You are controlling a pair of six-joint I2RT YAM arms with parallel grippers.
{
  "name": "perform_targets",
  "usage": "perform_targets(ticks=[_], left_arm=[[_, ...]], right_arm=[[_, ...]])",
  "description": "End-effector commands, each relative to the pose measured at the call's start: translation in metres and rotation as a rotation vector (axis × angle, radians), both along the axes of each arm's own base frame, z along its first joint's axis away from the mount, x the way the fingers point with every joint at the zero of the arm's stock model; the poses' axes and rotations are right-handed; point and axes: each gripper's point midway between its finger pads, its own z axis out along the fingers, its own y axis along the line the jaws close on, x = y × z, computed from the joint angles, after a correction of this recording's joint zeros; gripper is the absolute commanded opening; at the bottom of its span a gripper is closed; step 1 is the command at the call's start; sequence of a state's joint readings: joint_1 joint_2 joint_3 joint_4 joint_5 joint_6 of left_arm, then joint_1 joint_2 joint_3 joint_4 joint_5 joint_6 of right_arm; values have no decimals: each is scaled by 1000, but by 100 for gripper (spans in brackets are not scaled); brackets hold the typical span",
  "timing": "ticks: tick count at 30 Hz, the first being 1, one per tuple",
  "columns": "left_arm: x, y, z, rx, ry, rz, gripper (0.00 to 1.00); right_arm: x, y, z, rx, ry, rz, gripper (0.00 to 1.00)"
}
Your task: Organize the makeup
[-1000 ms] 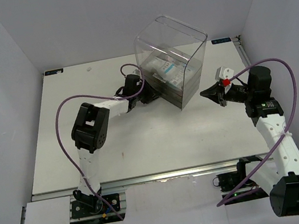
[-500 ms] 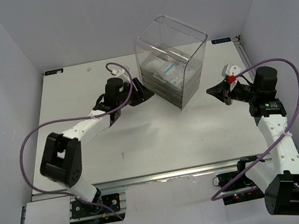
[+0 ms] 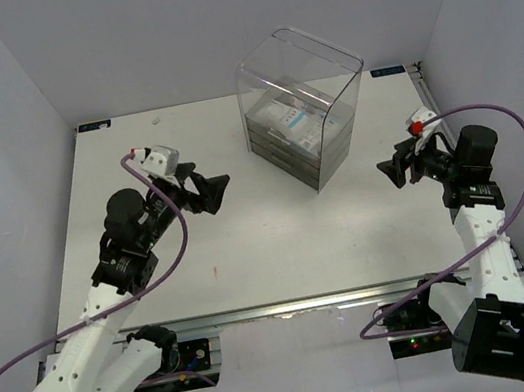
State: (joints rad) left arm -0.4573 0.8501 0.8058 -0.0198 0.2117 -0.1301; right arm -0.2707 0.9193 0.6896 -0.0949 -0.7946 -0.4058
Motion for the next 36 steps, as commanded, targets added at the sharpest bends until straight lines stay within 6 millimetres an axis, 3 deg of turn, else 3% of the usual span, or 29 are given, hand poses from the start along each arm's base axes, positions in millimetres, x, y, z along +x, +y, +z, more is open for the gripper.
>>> perform_targets(ticks=[1,8,16,27,36], left_arm=[[-5,32,-57,165,69,110,98],[-20,42,-42,127,6,133,98],[-20,42,-43,133,16,130,98],[-18,44,-45,138,21,142,98],[-17,45,-48,143,26,146,98]], right_arm=[[13,-33,-9,76,41,-181,87],[21,-64,-11,210,55,-431,90],[24,-63,-8,283,90,-456,90],[26,-83,-1,298,73,-586,90],[25,-85,-2,338,102,-616,90]])
